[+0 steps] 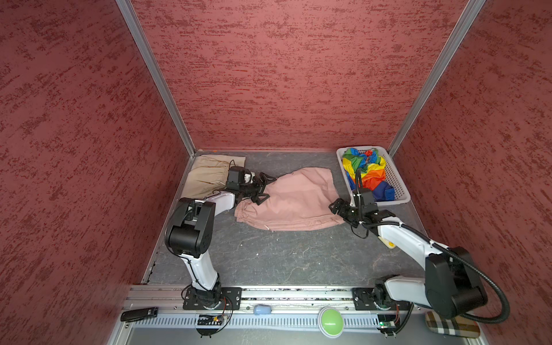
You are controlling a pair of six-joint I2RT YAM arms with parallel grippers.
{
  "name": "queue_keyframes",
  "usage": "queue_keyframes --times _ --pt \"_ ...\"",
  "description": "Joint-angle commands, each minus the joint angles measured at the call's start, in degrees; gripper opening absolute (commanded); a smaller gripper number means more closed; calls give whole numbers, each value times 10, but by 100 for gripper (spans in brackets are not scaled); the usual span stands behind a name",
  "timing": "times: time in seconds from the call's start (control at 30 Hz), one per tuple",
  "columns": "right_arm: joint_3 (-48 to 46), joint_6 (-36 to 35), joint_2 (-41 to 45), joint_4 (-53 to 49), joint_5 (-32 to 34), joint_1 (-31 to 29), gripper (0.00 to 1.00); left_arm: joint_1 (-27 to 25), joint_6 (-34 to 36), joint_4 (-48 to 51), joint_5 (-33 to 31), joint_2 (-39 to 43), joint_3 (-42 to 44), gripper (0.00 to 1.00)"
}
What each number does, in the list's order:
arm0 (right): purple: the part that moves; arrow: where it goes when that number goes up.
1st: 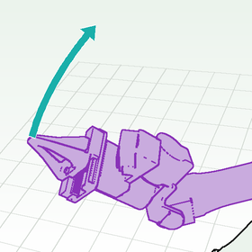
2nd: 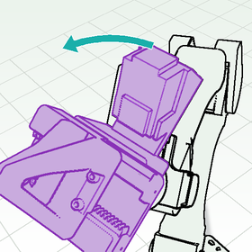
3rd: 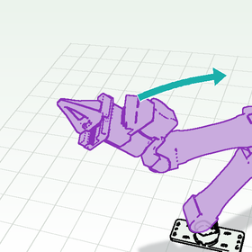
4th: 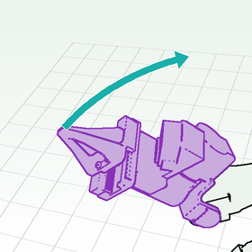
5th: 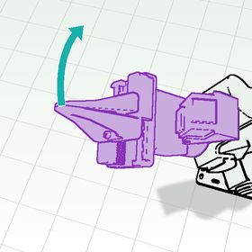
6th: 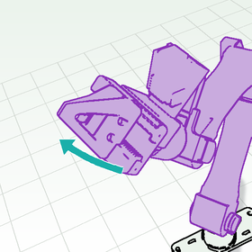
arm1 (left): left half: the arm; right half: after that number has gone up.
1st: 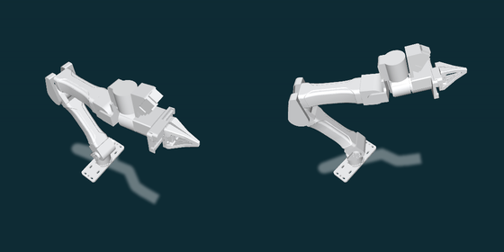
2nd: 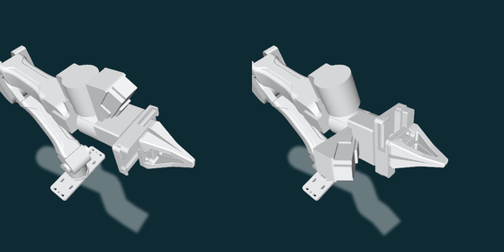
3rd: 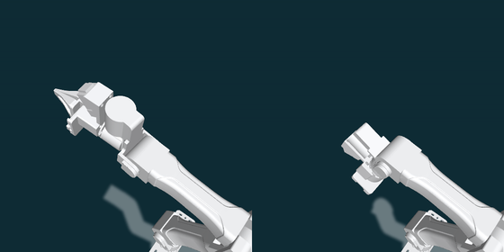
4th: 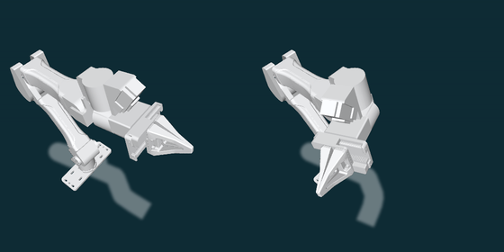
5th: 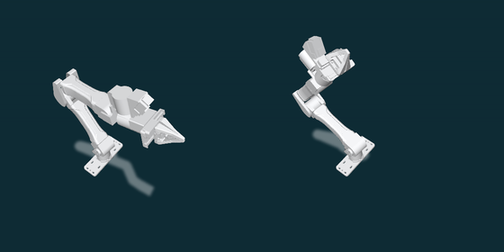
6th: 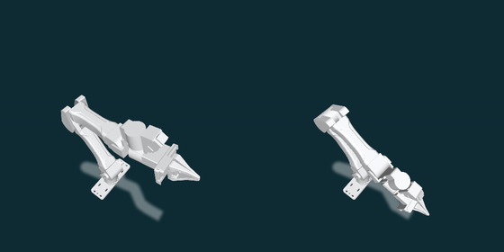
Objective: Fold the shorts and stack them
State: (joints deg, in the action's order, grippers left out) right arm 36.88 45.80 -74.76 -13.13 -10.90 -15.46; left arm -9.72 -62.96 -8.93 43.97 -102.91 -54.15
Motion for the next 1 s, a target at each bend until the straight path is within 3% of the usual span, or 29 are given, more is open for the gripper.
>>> queue_keyframes --times 0.0,0.17,0.33,0.5,0.73,0.97 --pt "-3 57 -10 72 4 0 83 15 24 1 21 4 31 100" --pt "-7 73 -52 119 -4 2 78 31 33 -1 31 16 53 99" --pt "5 83 -110 149 -2 4 64 32 45 15 34 24 53 99" --pt "0 87 -130 167 -8 4 57 39 51 17 40 26 64 99" --pt "-47 93 -88 162 -1 4 57 47 52 21 48 31 64 99" --pt "-63 101 -99 177 0 6 60 47 50 49 60 59 52 99"
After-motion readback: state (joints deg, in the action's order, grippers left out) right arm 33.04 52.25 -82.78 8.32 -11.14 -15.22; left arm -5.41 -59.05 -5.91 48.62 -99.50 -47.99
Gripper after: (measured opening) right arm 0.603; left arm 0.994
